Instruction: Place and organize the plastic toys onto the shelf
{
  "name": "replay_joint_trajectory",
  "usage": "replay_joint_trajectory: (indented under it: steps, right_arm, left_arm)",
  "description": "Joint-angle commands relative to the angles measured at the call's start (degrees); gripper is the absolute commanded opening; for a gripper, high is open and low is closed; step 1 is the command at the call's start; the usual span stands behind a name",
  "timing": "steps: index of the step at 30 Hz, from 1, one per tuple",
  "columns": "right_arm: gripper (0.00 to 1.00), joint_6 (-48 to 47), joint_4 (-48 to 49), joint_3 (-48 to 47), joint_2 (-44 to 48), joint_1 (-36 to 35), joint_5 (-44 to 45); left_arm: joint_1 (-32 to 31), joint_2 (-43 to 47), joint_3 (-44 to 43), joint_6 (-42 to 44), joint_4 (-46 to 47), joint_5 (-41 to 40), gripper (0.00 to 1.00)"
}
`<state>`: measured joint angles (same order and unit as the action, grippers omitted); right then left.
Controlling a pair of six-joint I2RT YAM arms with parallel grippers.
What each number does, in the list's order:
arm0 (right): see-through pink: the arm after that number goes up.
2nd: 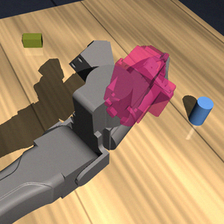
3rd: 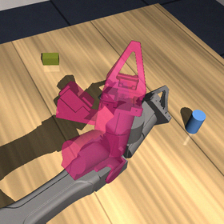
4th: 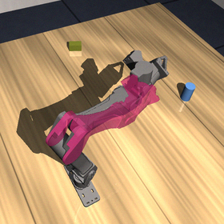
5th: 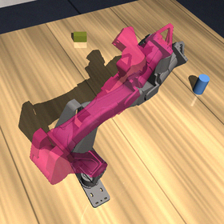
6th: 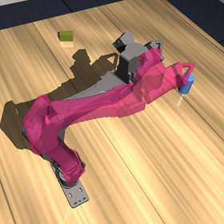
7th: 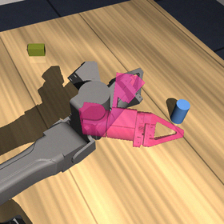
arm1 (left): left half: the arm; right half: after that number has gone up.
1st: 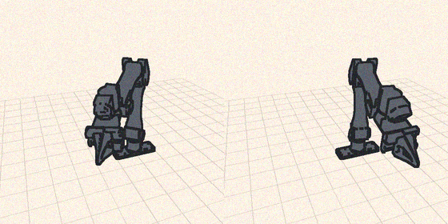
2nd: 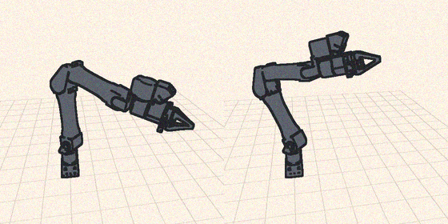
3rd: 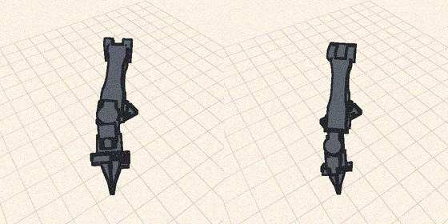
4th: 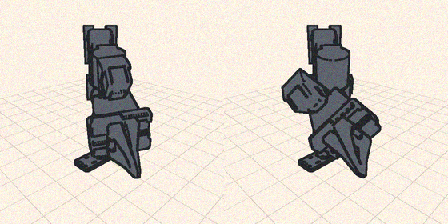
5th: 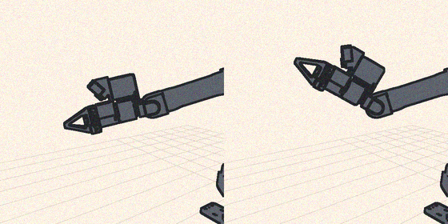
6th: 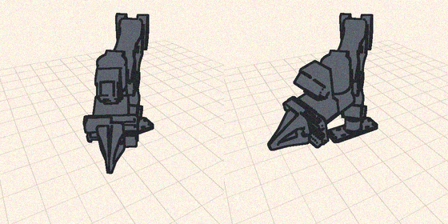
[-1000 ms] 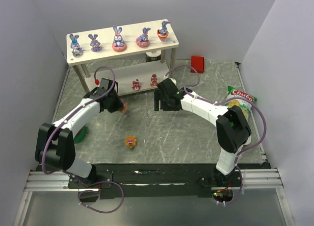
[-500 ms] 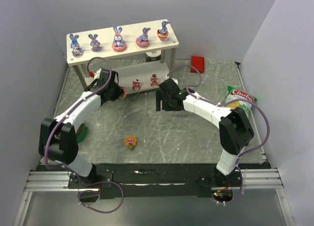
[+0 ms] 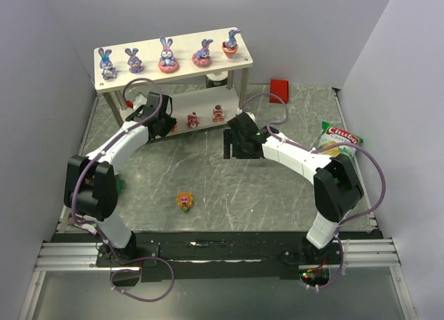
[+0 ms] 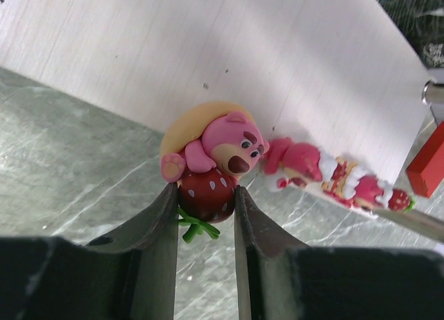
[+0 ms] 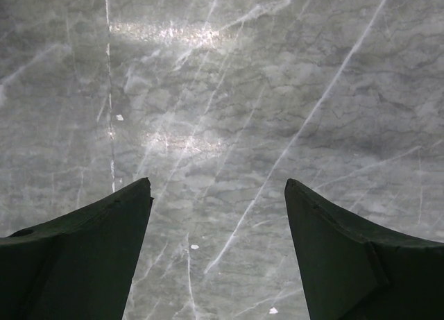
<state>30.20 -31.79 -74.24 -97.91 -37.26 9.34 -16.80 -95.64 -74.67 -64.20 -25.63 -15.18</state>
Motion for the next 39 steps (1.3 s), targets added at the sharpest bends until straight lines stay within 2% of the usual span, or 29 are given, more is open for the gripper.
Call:
replay_joint_trajectory:
  steps: [1,13,23,33,37,39]
  right_arm:
    - [0.84,0.04,-0.46,1.37,3.86,0.52,0.67]
    - [0.84,-0.40,-1.26,1.29,4.13,0.69,1.38]
    - [0.84,-0.49,-1.78,-0.03,3.07,0.69,1.64]
    - [0.84,-0.49,-2.22,-1.08,2.02,0.69,1.64]
    - [0.84,-0.66,-2.40,-1.44,1.67,0.78,1.64]
    - [0.84,-0.58,-2.40,-1.52,1.49,0.87,1.73]
  left_arm:
    - [0.19,-1.92,-2.50,-2.68,1.27,-0.47,0.07]
    - [0.19,-3.15,-0.82,-3.30,6.02,-2.40,0.11]
    - [0.19,-6.84,-4.16,-3.12,4.71,-3.10,0.19]
    - [0.19,-7.37,-3.72,-4.79,7.08,-3.54,0.24]
    - [0.19,-8.25,-4.86,-5.05,6.03,-3.54,0.31]
    - [0.19,-8.51,-5.39,-5.05,5.41,-3.63,0.38]
